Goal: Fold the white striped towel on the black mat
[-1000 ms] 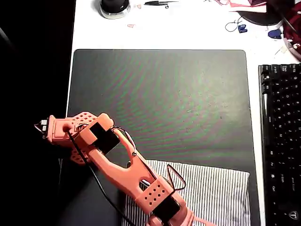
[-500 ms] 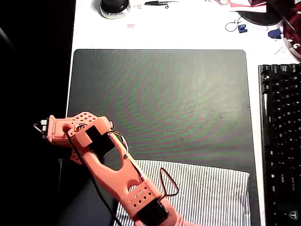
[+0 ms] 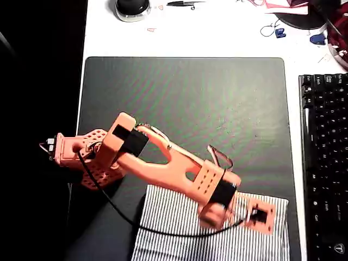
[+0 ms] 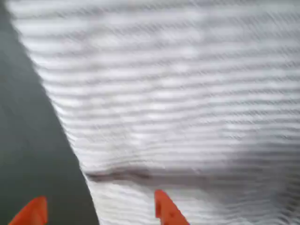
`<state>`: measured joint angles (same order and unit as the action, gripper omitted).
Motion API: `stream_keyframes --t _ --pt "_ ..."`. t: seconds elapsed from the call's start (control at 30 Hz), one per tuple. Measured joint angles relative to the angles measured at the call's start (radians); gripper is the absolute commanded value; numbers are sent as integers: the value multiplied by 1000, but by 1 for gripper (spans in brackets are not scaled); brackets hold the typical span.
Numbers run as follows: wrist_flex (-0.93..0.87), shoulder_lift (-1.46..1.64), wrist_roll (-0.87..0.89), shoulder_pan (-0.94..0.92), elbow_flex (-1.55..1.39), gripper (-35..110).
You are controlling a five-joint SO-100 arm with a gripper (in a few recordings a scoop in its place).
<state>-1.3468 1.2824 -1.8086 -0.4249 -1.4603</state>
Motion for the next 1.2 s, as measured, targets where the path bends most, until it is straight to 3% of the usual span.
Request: stream_keyframes --t 0.4,0.57,0.87,1.2 --pt "261 -55 29 38 -117 22" --pt "333 -72 -57 -20 -127 0" --pt "373 -54 -109 -49 -144 0" --pt "341 77 235 172 -287 0"
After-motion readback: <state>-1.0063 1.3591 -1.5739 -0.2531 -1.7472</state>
